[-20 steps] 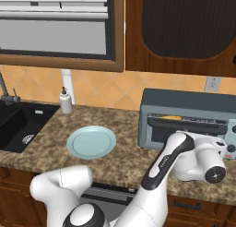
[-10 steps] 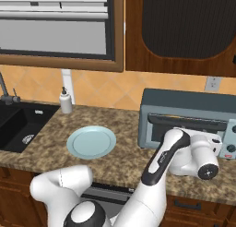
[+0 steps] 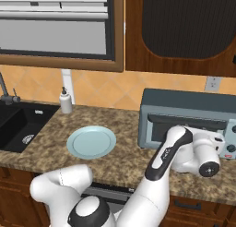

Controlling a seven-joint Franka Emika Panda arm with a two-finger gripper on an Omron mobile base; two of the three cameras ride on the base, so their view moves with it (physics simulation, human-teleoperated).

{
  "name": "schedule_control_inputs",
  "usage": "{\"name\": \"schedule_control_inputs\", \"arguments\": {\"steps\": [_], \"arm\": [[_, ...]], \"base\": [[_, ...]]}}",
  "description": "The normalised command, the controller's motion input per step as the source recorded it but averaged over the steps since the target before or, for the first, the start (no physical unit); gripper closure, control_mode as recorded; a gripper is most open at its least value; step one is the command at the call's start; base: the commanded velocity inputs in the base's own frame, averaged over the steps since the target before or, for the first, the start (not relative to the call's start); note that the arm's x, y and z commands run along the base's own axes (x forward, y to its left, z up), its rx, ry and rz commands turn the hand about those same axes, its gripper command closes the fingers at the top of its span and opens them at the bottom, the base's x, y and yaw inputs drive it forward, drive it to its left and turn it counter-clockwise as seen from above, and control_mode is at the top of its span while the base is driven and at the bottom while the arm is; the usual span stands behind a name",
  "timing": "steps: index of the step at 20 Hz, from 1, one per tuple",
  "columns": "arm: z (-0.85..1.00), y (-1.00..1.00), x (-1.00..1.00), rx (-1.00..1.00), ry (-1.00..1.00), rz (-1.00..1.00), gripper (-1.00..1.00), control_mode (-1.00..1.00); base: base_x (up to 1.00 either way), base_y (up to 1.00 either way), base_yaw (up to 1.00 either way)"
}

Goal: Pick up the kebab skewer and baguette bread, and place them inside the toaster oven. Close the toaster oven door and start by setting the timer.

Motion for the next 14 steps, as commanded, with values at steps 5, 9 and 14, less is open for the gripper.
{"name": "schedule_control_inputs", "arguments": {"steps": [5,9,14], "arm": [[0.00,0.00,0.00,0.00,0.00,0.00,-1.00,-1.00],[0.00,0.00,-0.45,0.00,0.00,0.00,-1.00,-1.00],[0.00,-0.09,-0.62,0.00,0.00,0.00,-1.00,-1.00]], "base": [[0.00,0.00,0.00],[0.00,0.00,0.00],[0.00,0.00,0.00]]}}
